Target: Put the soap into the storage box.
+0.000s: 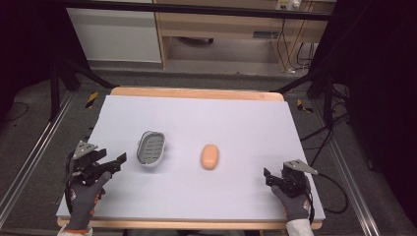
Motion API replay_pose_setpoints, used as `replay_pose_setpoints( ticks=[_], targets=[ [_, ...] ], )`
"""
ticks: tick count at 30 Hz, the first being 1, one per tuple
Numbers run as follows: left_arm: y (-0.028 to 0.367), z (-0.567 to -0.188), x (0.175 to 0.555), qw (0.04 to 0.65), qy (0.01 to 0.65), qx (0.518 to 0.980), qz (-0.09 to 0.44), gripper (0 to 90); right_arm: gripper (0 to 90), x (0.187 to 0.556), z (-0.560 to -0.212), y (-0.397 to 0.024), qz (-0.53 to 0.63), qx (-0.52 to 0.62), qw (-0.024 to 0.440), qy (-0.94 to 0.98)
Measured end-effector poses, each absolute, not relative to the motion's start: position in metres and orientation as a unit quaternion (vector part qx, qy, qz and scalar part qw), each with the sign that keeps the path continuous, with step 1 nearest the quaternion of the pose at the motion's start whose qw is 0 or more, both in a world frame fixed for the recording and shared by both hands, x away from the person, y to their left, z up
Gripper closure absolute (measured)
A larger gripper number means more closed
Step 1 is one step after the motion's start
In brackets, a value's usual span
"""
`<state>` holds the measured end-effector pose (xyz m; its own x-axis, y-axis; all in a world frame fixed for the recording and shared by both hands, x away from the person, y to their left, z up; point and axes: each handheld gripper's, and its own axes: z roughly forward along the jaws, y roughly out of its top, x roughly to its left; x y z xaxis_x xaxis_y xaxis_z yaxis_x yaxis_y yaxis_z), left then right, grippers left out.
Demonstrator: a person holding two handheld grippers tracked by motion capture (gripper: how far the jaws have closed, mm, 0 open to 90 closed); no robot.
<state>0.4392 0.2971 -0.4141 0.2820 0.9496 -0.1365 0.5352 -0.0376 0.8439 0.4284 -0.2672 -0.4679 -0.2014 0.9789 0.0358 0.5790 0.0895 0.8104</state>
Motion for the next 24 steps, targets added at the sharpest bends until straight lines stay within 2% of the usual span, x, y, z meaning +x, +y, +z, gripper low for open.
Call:
replay_pose_setpoints(
  ticks=[11,24],
  targets=[
    [0.287,-0.4,0.442,0.434,0.537,0.681,0.244,21.8,25.2,0.427,-0.466,-0.267,0.366,0.567,0.275,0.685],
    [0.255,-0.383,0.452,0.443,0.517,0.693,0.239,22.3,26.1,0.427,-0.465,-0.265,0.367,0.56,0.274,0.69]
  ],
)
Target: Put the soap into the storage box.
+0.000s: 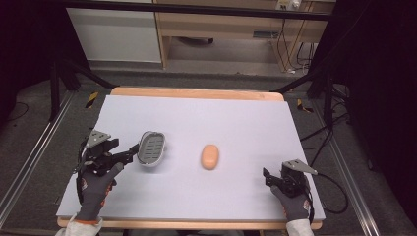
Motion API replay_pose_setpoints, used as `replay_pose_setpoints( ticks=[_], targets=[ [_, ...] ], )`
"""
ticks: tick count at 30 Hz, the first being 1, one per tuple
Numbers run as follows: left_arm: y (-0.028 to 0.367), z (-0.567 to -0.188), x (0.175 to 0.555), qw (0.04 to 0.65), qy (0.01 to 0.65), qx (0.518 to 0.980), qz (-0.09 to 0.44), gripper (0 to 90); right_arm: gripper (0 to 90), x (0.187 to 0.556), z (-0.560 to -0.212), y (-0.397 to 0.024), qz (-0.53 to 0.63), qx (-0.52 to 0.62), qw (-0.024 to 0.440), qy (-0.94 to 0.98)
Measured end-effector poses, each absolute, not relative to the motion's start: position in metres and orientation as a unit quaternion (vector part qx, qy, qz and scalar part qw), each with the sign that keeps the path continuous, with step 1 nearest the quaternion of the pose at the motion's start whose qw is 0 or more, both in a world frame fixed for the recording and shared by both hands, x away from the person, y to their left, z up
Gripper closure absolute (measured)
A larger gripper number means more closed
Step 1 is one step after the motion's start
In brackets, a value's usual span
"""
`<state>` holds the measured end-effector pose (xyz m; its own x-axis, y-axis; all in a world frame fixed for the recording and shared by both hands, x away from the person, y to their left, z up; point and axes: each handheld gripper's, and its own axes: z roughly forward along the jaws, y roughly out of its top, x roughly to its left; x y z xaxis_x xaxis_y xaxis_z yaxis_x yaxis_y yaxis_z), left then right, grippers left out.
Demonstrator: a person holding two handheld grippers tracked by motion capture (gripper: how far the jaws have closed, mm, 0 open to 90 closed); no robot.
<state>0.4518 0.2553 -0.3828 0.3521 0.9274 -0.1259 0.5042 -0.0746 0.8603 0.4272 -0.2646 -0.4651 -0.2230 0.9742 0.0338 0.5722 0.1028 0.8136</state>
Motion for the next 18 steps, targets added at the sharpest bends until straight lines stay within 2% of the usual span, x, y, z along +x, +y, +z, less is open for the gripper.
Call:
replay_pose_setpoints(
  ticks=[18],
  targets=[
    [0.213,-0.376,0.46,0.438,0.488,0.718,0.232,22.5,26.8,0.427,-0.464,-0.261,0.368,0.554,0.27,0.697]
  ],
)
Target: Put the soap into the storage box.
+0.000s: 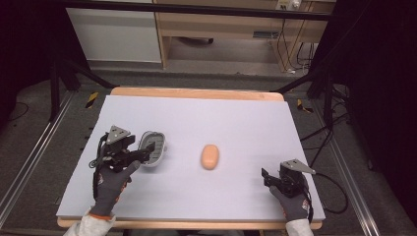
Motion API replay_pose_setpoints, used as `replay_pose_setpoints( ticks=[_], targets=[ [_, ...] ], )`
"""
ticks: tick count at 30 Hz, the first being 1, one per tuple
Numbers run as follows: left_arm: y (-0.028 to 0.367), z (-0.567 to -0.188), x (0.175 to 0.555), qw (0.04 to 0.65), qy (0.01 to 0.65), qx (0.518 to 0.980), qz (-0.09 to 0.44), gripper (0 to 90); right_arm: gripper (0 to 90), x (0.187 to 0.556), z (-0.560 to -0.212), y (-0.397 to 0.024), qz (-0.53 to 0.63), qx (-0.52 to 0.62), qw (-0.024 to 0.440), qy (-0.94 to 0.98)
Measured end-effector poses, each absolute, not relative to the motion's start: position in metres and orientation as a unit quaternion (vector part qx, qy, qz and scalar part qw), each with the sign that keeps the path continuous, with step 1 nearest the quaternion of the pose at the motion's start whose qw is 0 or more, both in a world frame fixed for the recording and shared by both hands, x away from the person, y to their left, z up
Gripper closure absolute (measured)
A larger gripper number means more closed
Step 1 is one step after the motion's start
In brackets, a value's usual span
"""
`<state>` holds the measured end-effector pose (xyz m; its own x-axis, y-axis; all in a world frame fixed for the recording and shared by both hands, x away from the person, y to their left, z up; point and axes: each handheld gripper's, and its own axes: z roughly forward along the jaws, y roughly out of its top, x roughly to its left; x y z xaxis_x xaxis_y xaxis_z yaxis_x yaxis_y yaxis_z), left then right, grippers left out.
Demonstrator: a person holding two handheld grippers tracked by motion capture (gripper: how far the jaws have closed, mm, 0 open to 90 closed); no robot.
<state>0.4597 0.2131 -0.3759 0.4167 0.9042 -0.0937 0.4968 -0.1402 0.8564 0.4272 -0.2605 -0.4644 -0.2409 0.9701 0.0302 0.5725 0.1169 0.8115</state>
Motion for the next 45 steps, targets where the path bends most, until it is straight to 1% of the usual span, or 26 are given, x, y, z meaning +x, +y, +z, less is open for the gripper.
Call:
replay_pose_setpoints(
  ticks=[23,45],
  targets=[
    [0.163,-0.373,0.473,0.431,0.467,0.742,0.215,22.5,27.2,0.427,-0.464,-0.259,0.37,0.549,0.268,0.699],
    [0.13,-0.382,0.487,0.422,0.461,0.754,0.202,23.5,27.4,0.427,-0.464,-0.257,0.369,0.549,0.265,0.702]
  ],
)
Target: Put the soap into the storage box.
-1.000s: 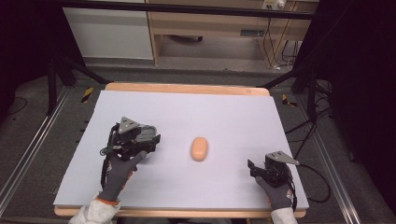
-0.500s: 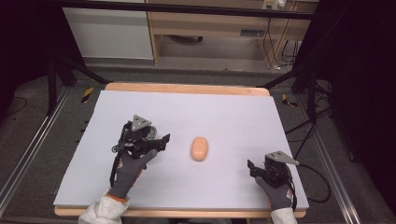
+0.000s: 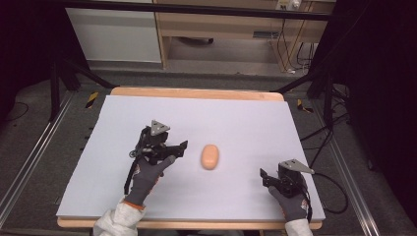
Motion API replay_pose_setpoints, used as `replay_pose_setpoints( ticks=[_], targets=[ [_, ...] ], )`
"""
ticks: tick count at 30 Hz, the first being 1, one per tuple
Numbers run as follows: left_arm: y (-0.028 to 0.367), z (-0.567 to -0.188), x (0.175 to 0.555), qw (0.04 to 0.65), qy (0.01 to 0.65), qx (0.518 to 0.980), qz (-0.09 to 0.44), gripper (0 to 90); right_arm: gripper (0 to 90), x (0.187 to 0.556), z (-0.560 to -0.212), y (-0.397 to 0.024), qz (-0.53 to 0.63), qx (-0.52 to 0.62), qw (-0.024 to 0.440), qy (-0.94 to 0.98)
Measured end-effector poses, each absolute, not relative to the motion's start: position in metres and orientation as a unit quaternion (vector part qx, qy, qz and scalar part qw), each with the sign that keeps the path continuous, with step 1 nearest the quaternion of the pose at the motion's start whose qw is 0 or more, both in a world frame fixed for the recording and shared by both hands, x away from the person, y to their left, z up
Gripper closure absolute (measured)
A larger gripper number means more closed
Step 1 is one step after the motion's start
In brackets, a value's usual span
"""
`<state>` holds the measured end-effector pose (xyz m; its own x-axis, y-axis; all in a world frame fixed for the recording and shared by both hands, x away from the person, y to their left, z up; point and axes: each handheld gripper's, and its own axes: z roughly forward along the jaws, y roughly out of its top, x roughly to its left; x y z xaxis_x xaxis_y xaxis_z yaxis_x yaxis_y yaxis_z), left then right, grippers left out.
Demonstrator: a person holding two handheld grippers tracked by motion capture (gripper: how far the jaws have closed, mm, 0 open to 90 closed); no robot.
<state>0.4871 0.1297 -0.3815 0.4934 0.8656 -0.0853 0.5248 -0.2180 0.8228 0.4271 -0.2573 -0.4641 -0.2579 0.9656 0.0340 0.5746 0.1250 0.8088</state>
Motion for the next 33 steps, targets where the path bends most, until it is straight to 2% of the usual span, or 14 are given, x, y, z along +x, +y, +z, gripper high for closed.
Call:
replay_pose_setpoints(
  ticks=[33],
  targets=[
    [0.066,-0.408,0.508,0.389,0.45,0.786,0.171,23.0,27.5,0.426,-0.463,-0.258,0.376,0.549,0.259,0.7]
  ],
)
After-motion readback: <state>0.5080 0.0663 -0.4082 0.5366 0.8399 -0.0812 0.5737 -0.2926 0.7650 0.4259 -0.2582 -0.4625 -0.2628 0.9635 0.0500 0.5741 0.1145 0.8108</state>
